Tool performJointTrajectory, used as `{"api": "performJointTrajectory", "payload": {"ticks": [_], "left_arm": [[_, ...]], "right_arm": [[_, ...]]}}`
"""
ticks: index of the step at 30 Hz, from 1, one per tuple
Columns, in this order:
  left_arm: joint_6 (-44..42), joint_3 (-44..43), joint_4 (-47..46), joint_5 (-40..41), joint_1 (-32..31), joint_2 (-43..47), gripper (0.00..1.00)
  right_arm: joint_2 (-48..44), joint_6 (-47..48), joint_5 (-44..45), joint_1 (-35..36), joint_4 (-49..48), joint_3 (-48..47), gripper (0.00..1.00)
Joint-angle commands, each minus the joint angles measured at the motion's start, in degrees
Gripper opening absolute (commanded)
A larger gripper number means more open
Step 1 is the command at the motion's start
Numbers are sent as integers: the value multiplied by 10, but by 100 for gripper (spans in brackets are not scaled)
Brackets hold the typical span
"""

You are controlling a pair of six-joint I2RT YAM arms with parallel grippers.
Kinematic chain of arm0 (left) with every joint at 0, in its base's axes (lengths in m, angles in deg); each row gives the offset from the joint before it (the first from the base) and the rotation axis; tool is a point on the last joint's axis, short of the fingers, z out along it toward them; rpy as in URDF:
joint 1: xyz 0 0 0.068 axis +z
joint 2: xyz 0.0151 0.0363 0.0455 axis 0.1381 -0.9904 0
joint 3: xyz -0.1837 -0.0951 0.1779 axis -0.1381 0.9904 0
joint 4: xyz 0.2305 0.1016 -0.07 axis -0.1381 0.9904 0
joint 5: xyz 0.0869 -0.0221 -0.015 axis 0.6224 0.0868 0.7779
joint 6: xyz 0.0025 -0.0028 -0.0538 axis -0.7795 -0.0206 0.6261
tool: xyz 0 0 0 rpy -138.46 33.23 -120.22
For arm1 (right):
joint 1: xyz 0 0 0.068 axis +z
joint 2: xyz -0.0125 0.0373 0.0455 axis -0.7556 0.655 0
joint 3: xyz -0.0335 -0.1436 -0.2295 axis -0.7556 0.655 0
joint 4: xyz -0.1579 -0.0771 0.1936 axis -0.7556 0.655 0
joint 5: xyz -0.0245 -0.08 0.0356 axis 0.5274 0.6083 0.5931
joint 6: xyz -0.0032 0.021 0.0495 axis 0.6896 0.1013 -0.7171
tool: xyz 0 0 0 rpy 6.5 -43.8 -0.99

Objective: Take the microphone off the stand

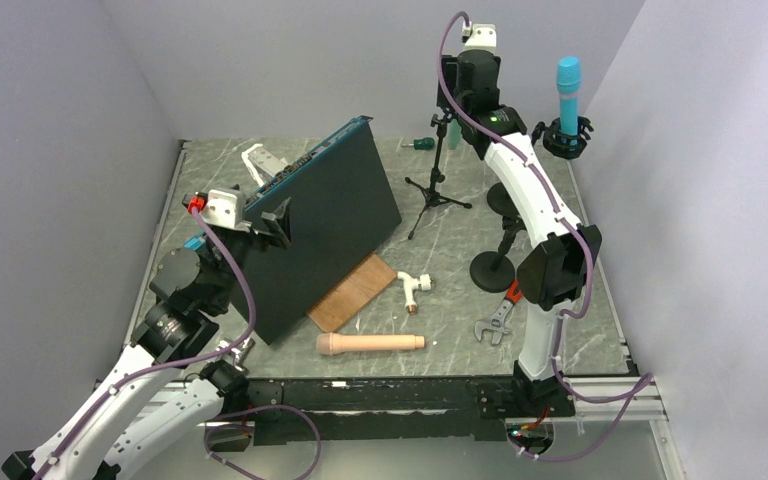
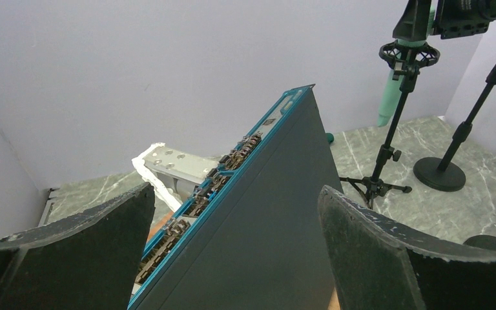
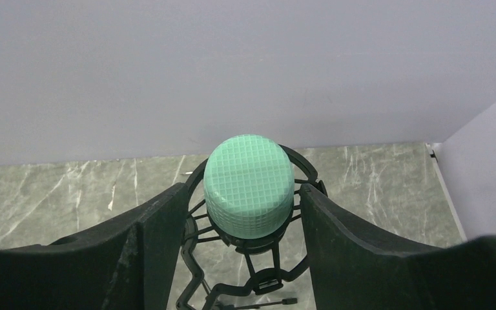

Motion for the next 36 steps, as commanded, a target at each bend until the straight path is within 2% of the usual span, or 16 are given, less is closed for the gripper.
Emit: {"api": "performJointTrajectory", "payload": {"ticks": [1,6,10,15,26,32,36], "left_arm": [[6,-13,-12,-2,-1,7,99],[4,-13,-11,2,-1,1,99],[6,-13,-9,-1,-1,-4,99],[8,-12,-9,-4,-1,-7,99],[8,-11,-9,5,-1,-18,99],[15,-11,-9,-1,-1,-20,99],[18,-12,-7,-4,-1,-18,99]], "right_arm": [[6,23,3,-3,-33,-37,59],[-1,40,1,2,-33,-59,38],[-12,67,14,2,-39,-75,27],[-33,83,7,4,-42,-104,24],[-127,96,-22,9,-114,-66,0],[-230,102,-59,10,-226,68,0],[-288,90,-73,11,-240,121,0]]}}
